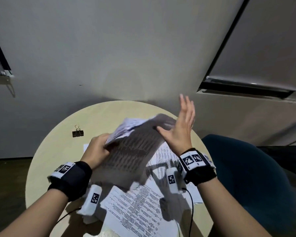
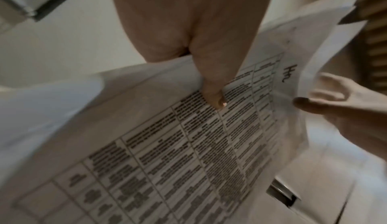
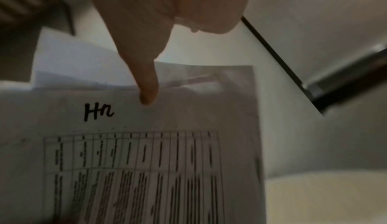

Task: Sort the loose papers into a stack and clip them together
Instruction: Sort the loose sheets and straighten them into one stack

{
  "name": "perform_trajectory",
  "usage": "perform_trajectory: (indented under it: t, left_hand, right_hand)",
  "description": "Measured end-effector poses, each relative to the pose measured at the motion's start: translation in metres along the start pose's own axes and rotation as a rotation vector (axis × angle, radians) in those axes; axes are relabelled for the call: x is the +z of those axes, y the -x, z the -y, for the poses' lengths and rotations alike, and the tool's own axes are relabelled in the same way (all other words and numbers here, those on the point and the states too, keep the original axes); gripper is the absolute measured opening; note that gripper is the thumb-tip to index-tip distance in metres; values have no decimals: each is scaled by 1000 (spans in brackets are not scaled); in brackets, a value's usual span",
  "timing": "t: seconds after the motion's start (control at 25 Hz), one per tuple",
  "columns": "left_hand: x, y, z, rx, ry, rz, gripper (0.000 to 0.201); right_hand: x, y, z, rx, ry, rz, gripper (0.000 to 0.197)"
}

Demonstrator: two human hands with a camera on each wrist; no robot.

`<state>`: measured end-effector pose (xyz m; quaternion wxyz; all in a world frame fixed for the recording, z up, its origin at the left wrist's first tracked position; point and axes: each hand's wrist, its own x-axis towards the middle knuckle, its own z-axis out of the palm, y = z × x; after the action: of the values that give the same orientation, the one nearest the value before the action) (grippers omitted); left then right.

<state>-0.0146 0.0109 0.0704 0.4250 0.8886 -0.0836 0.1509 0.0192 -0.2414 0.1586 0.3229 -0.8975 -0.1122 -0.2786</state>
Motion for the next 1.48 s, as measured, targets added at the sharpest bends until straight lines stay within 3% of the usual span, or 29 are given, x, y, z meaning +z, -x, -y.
perform_trajectory:
  t: [0.08, 0.16, 0.24, 0.32, 0.4, 0.44, 0.56, 0.64, 0.72, 0.84, 0.88, 0.96, 1.0, 1.12, 1.2, 1.24, 1.28, 1.48]
  left_hand:
    - [-7, -6, -9, 139, -113, 38, 25]
    - [-16, -10, -14, 179, -160, 63, 20]
    - [-25, -10, -15, 181, -128, 35, 23]
    - [-30, -2, -14, 121, -68, -139, 18]
    - [-32, 11, -2, -91, -30, -388, 56]
    - [-35, 20, 8, -253, 43, -434, 77]
    - [-27, 50, 46, -692, 250, -255, 117]
    - [-16, 61, 65, -812, 467, -151, 119]
    - [-9, 61, 74, -785, 552, -110, 103]
    - [-10, 56, 79, -696, 409, -147, 66]
    - [-12, 54, 76, -661, 420, -170, 51]
    - [-13, 51, 71, -594, 433, -186, 34]
    - [-15, 49, 67, -575, 433, -190, 32]
    - [-15, 52, 72, -566, 466, -129, 37]
    - [-10, 59, 80, -583, 479, -57, 39]
    - [-6, 63, 82, -597, 477, -34, 38]
    - [-4, 66, 79, -614, 487, -27, 37]
    - [-2, 63, 80, -632, 528, 9, 43]
  right_hand:
    - [-6, -7, 1, -108, 2, 212, 69]
    - [-12, -8, 3, -54, -182, 451, 23]
    - [-16, -4, 2, -88, -200, 493, 10]
    - [-14, 5, -1, -25, -314, 417, 16]
    - [-13, 16, -3, 191, -557, 291, 25]
    - [-13, 22, -6, 300, -661, 240, 29]
    - [-8, 45, -27, 450, -776, 164, 37]
    - [3, 63, -39, 555, -791, 137, 31]
    - [13, 78, -48, 660, -774, 134, 21]
    - [24, 97, -70, 749, -669, 185, 13]
    - [23, 101, -76, 764, -615, 212, 13]
    - [20, 108, -85, 781, -538, 278, 33]
    - [18, 109, -88, 809, -501, 312, 38]
    - [19, 112, -99, 873, -586, 359, 18]
    - [21, 112, -106, 894, -565, 460, 35]
    - [19, 112, -106, 898, -572, 511, 31]
    - [19, 114, -107, 864, -619, 532, 14]
    - [9, 109, -97, 834, -832, 513, 35]
